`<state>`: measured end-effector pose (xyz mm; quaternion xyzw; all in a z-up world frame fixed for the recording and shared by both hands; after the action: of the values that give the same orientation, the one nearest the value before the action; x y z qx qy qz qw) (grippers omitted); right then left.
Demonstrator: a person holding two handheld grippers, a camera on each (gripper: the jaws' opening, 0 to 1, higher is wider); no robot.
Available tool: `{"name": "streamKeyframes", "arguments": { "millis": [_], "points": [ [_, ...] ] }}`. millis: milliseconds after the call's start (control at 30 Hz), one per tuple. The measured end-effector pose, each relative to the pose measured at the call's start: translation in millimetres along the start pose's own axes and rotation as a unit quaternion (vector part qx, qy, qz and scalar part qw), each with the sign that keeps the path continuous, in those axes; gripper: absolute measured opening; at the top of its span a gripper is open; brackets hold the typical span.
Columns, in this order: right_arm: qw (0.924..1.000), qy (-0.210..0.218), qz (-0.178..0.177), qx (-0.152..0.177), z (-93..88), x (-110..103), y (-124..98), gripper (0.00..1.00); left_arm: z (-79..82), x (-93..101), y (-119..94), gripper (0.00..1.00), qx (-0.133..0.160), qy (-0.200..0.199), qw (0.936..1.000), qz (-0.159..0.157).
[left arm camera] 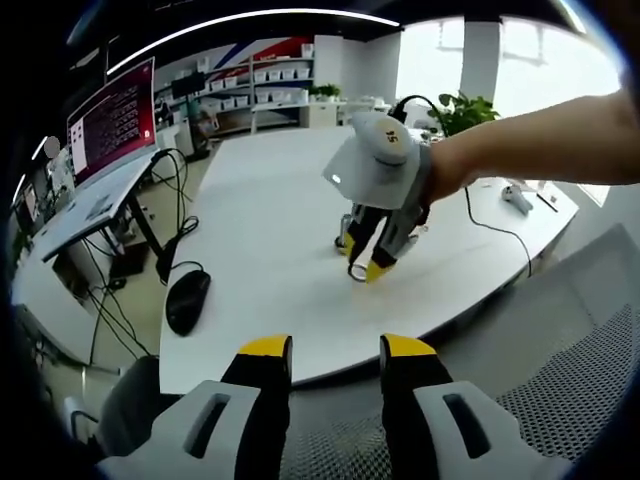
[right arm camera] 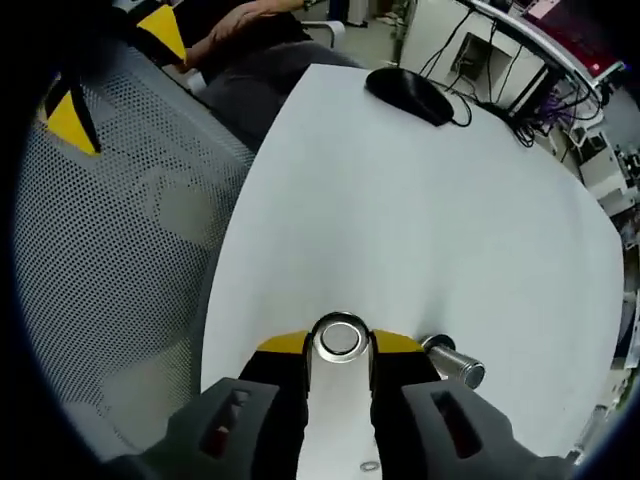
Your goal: Place the washer onto the threaded stud by aligning its center hole with the stud, sliding it down to the base, and recovering from edge contact or off-axis alignment until the washer reaches the visible bottom stop.
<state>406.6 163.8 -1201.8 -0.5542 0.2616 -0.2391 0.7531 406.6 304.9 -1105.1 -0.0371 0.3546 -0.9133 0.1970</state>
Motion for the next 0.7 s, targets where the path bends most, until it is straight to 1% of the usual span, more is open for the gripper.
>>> {"name": "streamKeyframes", "arguments": {
  "millis": [200,367,500,567,667,700],
  "points": [
    [0.9999,-0.009,-0.009,-0.005,-4.4,2,-19,0.23,-0.2,0.3,0,0.33,0.000,0.001,1.0000,-0.001],
    [0.9998,-0.005,-0.019,0.002,-4.1,2,-41,0.23,-0.5,0.2,0,0.33,0.001,0.000,1.0000,-0.001],
    [0.9994,-0.002,-0.035,0.005,-4.4,12,-52,0.23,0.2,0.3,0,0.33,0.001,0.000,1.0000,-0.001],
    [0.9990,0.000,-0.043,0.008,-0.9,14,-61,0.23,0.3,0.2,0,0.32,0.002,0.002,1.0000,-0.002],
    [0.9986,0.001,-0.052,0.009,1.9,15,-67,0.23,1.0,0.2,0,0.32,0.003,0.000,1.0000,-0.001],
    [0.9983,0.000,-0.057,0.011,3.8,20,-71,0.23,1.1,0.3,0,0.32,0.003,0.000,1.0000,-0.001]
  ]
}}
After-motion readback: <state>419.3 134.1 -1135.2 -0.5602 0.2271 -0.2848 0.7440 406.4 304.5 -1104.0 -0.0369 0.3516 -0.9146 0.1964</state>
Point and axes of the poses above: the point that each gripper's makers call its tool centre point, and the gripper's own axes: y roughly forward along the fingers, x roughly to its right, z roughly out of its top, the point moved 1 cm from there along -y, roughly backward along the fingers, and after that the axes turned 10 degrees about z, right-handed, at the moved point
